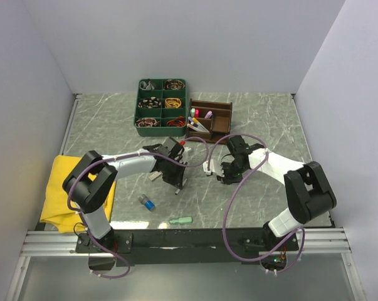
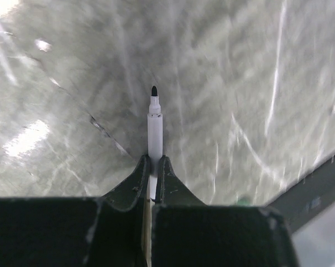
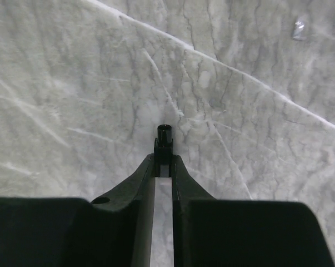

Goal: Sort the stationery into containers
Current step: Close the pen cap on the pen.

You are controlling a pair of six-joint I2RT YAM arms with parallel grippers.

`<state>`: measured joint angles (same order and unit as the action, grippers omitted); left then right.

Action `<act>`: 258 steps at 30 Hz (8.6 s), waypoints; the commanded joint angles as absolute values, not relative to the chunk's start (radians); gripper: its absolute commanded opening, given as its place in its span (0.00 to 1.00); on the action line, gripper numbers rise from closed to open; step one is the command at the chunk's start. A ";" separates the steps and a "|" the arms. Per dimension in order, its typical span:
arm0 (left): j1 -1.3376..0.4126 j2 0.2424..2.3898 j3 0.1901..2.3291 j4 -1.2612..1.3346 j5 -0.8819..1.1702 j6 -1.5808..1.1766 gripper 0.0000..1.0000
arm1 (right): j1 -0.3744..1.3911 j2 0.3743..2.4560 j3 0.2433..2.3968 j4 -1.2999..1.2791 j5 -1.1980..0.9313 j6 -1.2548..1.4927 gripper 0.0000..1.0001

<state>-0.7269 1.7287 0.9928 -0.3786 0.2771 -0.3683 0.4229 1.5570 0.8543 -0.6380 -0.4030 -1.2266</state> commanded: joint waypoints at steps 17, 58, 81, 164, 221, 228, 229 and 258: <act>-0.543 1.914 1.528 -1.373 1.005 0.693 0.01 | 0.581 0.968 0.645 -0.172 -0.388 -1.339 0.00; -0.488 1.813 1.491 -1.229 1.077 0.495 0.01 | 0.839 1.054 0.580 0.140 -0.282 -1.353 0.00; -0.486 1.836 1.483 -1.218 1.095 0.491 0.01 | 0.862 1.063 0.604 0.123 -0.272 -1.330 0.00; -0.462 1.819 1.453 -1.196 1.094 0.465 0.01 | 0.871 1.126 0.683 0.044 -0.224 -1.308 0.00; -0.445 1.807 1.439 -1.175 1.088 0.448 0.01 | 0.854 1.126 0.715 0.017 -0.241 -1.273 0.00; -0.445 1.813 1.440 -1.175 1.094 0.448 0.01 | 0.854 1.140 0.724 0.012 -0.245 -1.281 0.00; -0.445 1.813 1.442 -1.175 1.094 0.449 0.01 | 0.854 1.140 0.724 0.011 -0.247 -1.287 0.00; -0.431 1.865 1.509 -1.212 1.111 0.468 0.01 | 0.857 1.198 0.772 -0.130 -0.342 -1.612 0.00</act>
<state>-0.4412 1.8565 1.4559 -1.2022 1.0733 0.4503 0.8574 1.2030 0.7330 -0.0937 -0.3000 -1.5177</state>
